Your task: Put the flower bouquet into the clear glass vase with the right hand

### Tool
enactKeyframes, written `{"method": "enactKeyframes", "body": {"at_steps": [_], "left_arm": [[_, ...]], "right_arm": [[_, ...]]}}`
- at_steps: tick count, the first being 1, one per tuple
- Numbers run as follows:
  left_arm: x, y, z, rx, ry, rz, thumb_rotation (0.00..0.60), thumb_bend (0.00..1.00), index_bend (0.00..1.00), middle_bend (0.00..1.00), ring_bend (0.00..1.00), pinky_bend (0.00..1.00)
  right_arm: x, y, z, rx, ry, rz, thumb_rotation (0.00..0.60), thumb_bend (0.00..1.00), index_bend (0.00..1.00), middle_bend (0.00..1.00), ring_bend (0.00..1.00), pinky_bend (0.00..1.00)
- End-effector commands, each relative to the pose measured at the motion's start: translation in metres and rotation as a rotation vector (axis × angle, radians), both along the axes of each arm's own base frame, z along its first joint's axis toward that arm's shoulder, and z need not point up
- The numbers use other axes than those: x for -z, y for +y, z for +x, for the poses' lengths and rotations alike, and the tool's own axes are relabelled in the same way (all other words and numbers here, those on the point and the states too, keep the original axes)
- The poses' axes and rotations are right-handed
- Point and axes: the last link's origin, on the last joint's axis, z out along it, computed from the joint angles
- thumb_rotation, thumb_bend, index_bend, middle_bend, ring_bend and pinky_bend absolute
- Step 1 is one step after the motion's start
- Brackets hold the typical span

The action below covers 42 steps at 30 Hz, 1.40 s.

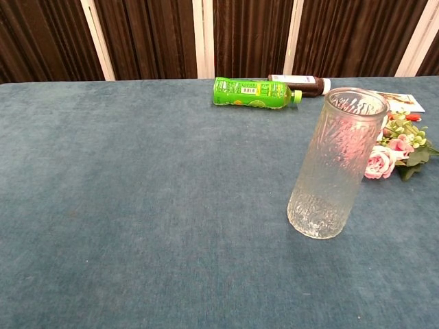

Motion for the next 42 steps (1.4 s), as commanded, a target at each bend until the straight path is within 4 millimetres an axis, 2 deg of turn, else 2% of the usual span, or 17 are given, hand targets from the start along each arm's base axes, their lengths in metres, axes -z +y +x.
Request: {"method": "enactKeyframes", "body": {"at_steps": [1,10,20,26,36,42], "left_arm": [[0.001,0.000,0.000,-0.009,0.007,0.004,0.600,0.31,0.11,0.00,0.00,0.04],[0.000,-0.004,0.001,-0.067,0.040,0.030,0.600,0.31,0.11,0.00,0.00,0.04],[-0.003,-0.013,0.006,-0.103,0.062,0.064,0.600,0.31,0.12,0.00,0.00,0.04],[-0.003,-0.014,0.007,-0.111,0.064,0.067,0.600,0.31,0.12,0.00,0.00,0.04],[0.000,-0.016,0.011,-0.123,0.089,0.076,0.600,0.31,0.12,0.00,0.00,0.04],[-0.001,-0.015,0.009,-0.131,0.085,0.072,0.600,0.31,0.12,0.00,0.00,0.04]], "right_arm": [[0.000,-0.030,0.007,-0.004,0.008,0.052,0.600,0.13,0.10,0.03,0.05,0.00],[0.013,-0.091,0.029,0.051,0.041,0.198,0.600,0.13,0.08,0.03,0.04,0.00],[0.038,-0.145,0.043,0.137,0.054,0.312,0.600,0.13,0.08,0.03,0.03,0.00],[0.048,-0.158,0.047,0.148,0.074,0.330,0.600,0.13,0.08,0.03,0.03,0.00],[0.077,-0.170,0.058,0.128,0.069,0.360,0.600,0.13,0.09,0.03,0.03,0.00],[0.088,-0.180,0.062,0.104,0.067,0.316,0.600,0.13,0.17,0.12,0.12,0.00]]}}
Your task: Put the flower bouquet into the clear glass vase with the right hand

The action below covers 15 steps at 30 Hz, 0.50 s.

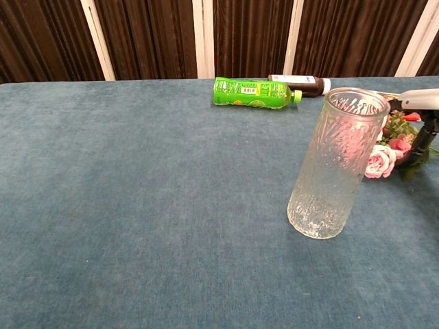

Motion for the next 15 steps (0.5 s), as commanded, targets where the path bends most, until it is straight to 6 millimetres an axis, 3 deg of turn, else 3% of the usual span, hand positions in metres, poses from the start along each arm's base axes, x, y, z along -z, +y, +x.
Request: {"method": "enactKeyframes", "body": {"at_steps": [1,10,15], "left_arm": [[0.000,0.001,-0.001,-0.004,-0.002,-0.004,0.600,0.31,0.12,0.00,0.00,0.04],[0.000,0.001,-0.001,-0.007,-0.002,-0.007,0.600,0.31,0.12,0.00,0.00,0.04],[0.000,0.002,-0.002,-0.010,-0.004,-0.008,0.600,0.31,0.12,0.00,0.00,0.04]], "right_arm": [[0.006,-0.005,0.002,-0.015,0.010,-0.013,0.600,0.13,0.19,0.13,0.13,0.00],[0.021,-0.011,-0.005,-0.020,0.086,0.023,0.600,0.13,0.22,0.19,0.20,0.00],[0.020,-0.015,0.001,-0.035,0.074,-0.023,0.600,0.16,0.30,0.32,0.35,0.01]]}}
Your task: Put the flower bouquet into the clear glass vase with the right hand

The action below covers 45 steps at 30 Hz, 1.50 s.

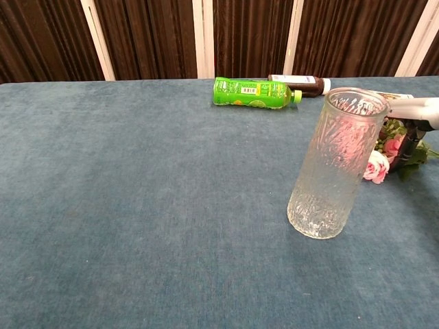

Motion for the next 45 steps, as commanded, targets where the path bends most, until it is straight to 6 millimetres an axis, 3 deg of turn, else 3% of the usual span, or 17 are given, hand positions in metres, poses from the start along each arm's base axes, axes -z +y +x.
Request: {"method": "enactKeyframes", "body": {"at_steps": [1,4,6,9,16,21,29,31,34,39,45], "left_arm": [[0.000,0.000,0.000,-0.001,-0.003,0.000,0.600,0.31,0.12,0.00,0.00,0.04],[0.001,0.001,0.000,-0.001,-0.004,-0.001,0.600,0.31,0.12,0.00,0.00,0.04],[0.001,0.001,0.000,-0.001,-0.006,-0.002,0.600,0.31,0.12,0.00,0.00,0.04],[0.001,0.001,0.000,-0.003,-0.007,-0.003,0.600,0.31,0.13,0.00,0.00,0.04],[0.001,0.000,0.000,-0.009,-0.009,-0.005,0.600,0.31,0.13,0.00,0.00,0.04],[0.001,0.000,0.000,-0.007,-0.011,-0.005,0.600,0.31,0.13,0.00,0.00,0.04],[0.002,0.000,-0.001,-0.006,-0.012,-0.012,0.600,0.31,0.13,0.00,0.00,0.04],[0.002,0.001,0.000,-0.003,-0.012,-0.014,0.600,0.31,0.13,0.00,0.00,0.04],[0.001,0.001,0.000,0.009,-0.007,-0.001,0.600,0.31,0.13,0.00,0.00,0.04],[0.002,0.001,-0.001,0.004,-0.009,-0.005,0.600,0.31,0.13,0.00,0.00,0.04],[0.004,0.001,0.000,0.002,0.001,-0.006,0.600,0.31,0.13,0.00,0.00,0.04]], "right_arm": [[-0.002,-0.002,0.005,-0.021,-0.019,-0.045,0.600,0.18,0.32,0.35,0.38,0.02],[-0.004,-0.002,0.006,-0.032,-0.031,-0.067,0.600,0.26,0.39,0.45,0.49,0.10],[-0.006,-0.002,0.005,-0.030,-0.040,-0.073,0.600,0.31,0.41,0.46,0.53,0.12],[-0.008,-0.002,0.003,-0.031,-0.045,-0.085,0.600,0.35,0.44,0.47,0.54,0.13],[-0.027,-0.003,0.007,-0.043,-0.113,-0.109,0.600,0.36,0.45,0.48,0.56,0.13],[-0.054,-0.005,0.025,-0.080,-0.259,-0.180,0.600,0.36,0.46,0.48,0.56,0.13],[-0.122,-0.008,0.053,-0.175,-0.553,-0.389,0.600,0.38,0.48,0.48,0.56,0.13],[-0.136,-0.003,0.062,-0.197,-0.629,-0.425,0.600,0.38,0.49,0.48,0.56,0.13],[-0.166,0.017,0.088,-0.200,-0.887,-0.471,0.600,0.38,0.51,0.48,0.56,0.13],[-0.193,0.045,0.118,-0.219,-1.008,-0.476,0.600,0.39,0.51,0.48,0.56,0.13],[-0.210,0.067,0.149,-0.234,-1.065,-0.482,0.600,0.39,0.51,0.48,0.56,0.13]]}}
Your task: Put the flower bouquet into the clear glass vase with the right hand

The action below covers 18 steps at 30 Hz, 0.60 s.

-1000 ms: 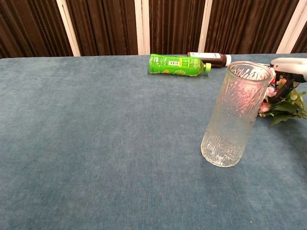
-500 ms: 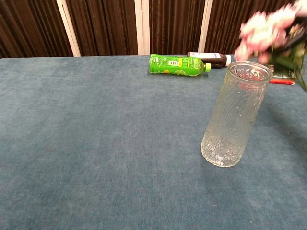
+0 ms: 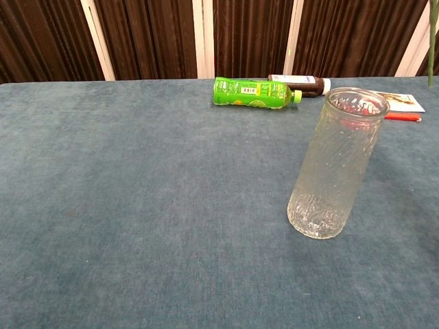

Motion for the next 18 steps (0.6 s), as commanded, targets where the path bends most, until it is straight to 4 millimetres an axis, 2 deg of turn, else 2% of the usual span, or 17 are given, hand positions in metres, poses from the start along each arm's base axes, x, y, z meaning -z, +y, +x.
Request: {"method": "enactKeyframes", "body": {"at_steps": [1,10,18], "left_arm": [[0.001,0.000,0.001,0.003,0.000,-0.002,0.600,0.31,0.13,0.00,0.00,0.04],[0.001,0.000,0.002,0.026,-0.010,-0.001,0.600,0.31,0.13,0.00,0.00,0.04],[-0.001,-0.001,0.001,0.030,-0.021,0.009,0.600,0.31,0.13,0.00,0.00,0.04]], "right_arm": [[-0.025,0.017,0.019,-0.001,-0.062,-0.047,0.600,0.39,0.51,0.48,0.57,0.13],[-0.025,0.032,0.047,0.004,-0.146,-0.025,0.600,0.39,0.51,0.48,0.58,0.13],[-0.005,0.041,0.055,0.013,-0.169,0.036,0.600,0.39,0.52,0.48,0.58,0.13]]}}
